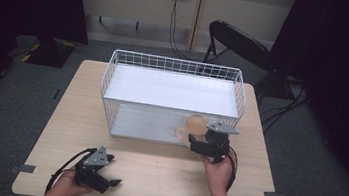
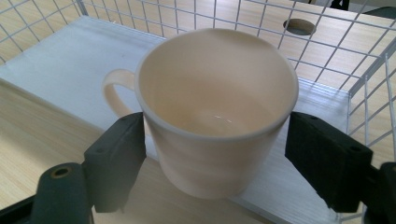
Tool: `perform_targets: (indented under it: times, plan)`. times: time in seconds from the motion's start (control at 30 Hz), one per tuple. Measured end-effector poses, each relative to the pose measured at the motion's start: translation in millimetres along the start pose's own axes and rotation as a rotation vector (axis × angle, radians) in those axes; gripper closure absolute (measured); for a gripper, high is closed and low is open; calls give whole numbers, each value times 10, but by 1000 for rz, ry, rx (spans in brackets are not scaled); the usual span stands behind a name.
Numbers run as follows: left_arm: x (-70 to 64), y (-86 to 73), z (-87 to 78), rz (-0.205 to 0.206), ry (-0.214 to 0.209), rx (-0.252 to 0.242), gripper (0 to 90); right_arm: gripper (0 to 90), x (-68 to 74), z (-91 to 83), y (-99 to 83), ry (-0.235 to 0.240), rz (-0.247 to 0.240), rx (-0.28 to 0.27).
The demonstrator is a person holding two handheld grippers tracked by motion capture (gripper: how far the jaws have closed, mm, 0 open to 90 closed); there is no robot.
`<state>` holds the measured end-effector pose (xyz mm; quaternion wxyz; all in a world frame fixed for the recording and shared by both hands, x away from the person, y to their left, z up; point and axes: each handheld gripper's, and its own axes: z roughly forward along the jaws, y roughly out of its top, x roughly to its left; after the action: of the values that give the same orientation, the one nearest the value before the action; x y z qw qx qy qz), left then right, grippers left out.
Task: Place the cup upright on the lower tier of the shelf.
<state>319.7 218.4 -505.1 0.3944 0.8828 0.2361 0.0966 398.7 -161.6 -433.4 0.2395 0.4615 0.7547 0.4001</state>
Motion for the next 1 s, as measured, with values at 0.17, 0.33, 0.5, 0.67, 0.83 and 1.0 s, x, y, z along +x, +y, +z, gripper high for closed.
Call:
perform_targets:
  times: [0.17, 0.33, 0.5, 0.67, 0.83, 1.0]
  plan:
    - [0, 0, 0, 0, 0, 0, 116, 228, 6, -2, -7, -10, 11, -5]
    - [0, 0, 0, 0, 0, 0, 116, 286, 13, 5, -13, -28, 15, -11]
    - [1, 0, 0, 0, 0, 0, 116, 330, 19, 6, -22, -36, 14, -8]
    - [0, 0, 0, -1, 0, -1, 116, 403, 5, -8, -18, -35, 15, -14]
    - [0, 0, 0, -1, 0, 0, 116, 450, 2, -17, -5, -35, 15, -21]
    - [1, 0, 0, 0, 0, 0, 116, 479, 4, -25, -1, -33, 16, -28]
